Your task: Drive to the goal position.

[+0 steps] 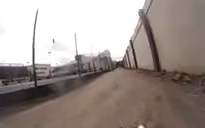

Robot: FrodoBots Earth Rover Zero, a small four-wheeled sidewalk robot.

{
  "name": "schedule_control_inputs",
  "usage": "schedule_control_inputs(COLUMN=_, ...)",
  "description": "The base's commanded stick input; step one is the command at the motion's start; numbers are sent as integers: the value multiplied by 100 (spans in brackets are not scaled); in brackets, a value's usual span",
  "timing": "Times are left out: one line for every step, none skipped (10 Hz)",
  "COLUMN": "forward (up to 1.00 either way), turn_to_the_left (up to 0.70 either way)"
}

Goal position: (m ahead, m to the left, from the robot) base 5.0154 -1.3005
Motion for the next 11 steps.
schedule_control_inputs(forward=30, turn_to_the_left=0)
schedule_control_inputs(forward=30, turn_to_the_left=0)
schedule_control_inputs(forward=30, turn_to_the_left=0)
schedule_control_inputs(forward=30, turn_to_the_left=0)
schedule_control_inputs(forward=30, turn_to_the_left=0)
schedule_control_inputs(forward=30, turn_to_the_left=0)
schedule_control_inputs(forward=30, turn_to_the_left=0)
schedule_control_inputs(forward=30, turn_to_the_left=0)
schedule_control_inputs(forward=30, turn_to_the_left=-3)
schedule_control_inputs(forward=30, turn_to_the_left=-49)
schedule_control_inputs(forward=30, turn_to_the_left=-60)
